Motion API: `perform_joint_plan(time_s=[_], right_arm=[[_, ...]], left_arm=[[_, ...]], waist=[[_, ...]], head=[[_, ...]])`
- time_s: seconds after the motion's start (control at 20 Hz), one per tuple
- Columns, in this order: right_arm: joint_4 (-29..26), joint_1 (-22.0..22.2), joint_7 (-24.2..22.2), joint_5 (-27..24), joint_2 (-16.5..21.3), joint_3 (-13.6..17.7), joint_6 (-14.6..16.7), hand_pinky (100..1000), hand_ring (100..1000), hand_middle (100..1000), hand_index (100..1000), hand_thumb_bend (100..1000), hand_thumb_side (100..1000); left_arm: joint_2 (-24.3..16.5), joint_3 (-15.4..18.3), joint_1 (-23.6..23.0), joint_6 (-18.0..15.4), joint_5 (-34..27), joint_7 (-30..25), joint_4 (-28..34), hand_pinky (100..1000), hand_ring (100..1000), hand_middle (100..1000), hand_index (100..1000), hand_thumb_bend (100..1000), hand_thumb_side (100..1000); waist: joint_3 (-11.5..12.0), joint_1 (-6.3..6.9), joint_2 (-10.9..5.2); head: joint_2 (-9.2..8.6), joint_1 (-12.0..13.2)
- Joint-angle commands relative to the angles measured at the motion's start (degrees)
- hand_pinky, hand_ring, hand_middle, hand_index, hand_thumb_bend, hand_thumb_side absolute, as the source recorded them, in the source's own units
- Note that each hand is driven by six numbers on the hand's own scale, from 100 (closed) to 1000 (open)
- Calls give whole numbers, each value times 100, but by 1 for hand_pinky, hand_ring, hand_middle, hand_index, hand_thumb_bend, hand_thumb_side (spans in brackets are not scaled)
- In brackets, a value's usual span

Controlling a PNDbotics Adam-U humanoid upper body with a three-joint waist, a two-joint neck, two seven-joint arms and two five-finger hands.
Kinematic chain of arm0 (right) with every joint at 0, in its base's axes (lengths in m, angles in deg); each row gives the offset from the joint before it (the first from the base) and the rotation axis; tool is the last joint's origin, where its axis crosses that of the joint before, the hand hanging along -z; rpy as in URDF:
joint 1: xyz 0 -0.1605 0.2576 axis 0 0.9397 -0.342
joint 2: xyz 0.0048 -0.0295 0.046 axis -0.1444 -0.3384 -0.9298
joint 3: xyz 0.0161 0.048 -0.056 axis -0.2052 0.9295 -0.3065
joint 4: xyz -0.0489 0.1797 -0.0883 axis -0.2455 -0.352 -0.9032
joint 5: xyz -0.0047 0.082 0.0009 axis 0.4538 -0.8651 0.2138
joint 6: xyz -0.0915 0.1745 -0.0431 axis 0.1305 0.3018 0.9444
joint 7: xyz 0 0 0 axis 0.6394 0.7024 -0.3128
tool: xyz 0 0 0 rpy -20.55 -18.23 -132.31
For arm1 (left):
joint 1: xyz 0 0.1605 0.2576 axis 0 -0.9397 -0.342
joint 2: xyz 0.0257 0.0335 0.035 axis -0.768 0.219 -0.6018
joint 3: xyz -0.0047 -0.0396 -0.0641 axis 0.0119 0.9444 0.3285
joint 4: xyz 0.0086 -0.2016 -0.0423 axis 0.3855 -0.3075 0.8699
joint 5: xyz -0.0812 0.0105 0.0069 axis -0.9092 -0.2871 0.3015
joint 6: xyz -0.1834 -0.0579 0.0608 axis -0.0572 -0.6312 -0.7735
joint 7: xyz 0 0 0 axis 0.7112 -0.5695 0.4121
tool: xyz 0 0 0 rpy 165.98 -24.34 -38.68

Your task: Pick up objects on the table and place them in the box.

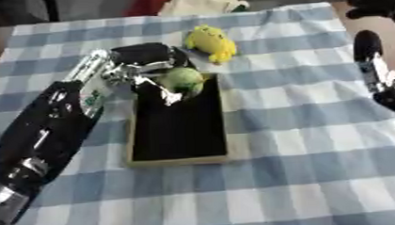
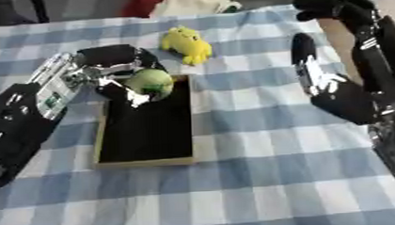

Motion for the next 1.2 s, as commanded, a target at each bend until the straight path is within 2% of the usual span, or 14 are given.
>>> perform_joint_plan(time_s=[0.05,0.25,0.4,0.45,0.5,0.65,0.95,1.2], right_arm=[[-84,-67,-2,-36,114,49,-10,797,730,749,831,100,763],[-84,-73,-7,-33,150,54,-19,797,730,749,830,100,763],[-84,-83,-12,-29,177,58,-25,797,730,750,830,100,762],[-84,-95,-14,-28,198,59,-28,797,730,751,831,100,760],[-84,-117,-20,-28,229,59,-32,797,730,752,832,100,759],[-79,-274,-37,-127,440,39,-77,797,731,754,834,100,767],[67,-925,-310,-858,1185,-108,-454,797,737,758,844,100,738],[594,-1616,-874,-881,1388,-314,-652,803,748,773,871,100,696]], left_arm=[[-190,127,83,29,-1,312,302,854,798,800,919,188,781],[-484,171,71,172,-403,386,867,862,814,816,925,218,843],[-751,208,10,310,-764,275,1305,866,813,816,927,196,837],[-838,246,-34,375,-919,262,1454,868,800,804,929,133,822],[-927,291,-91,450,-1099,264,1614,870,795,798,930,110,817],[-1168,444,-401,695,-1976,298,2146,899,765,760,944,100,873],[-1553,839,-1335,1123,-4297,128,3594,923,739,726,959,100,829],[-1542,1172,-1958,1545,-5108,42,4432,931,727,710,959,100,827]], waist=[[11,-27,-103],[45,-25,-108],[65,-26,-108],[79,-32,-105],[94,-39,-101],[167,-69,-92],[405,-121,-81],[550,-176,-80]], head=[[-60,-11],[-63,-29],[-76,-38],[-85,-50],[-93,-60],[-113,-86],[-167,-175],[-201,-282]])
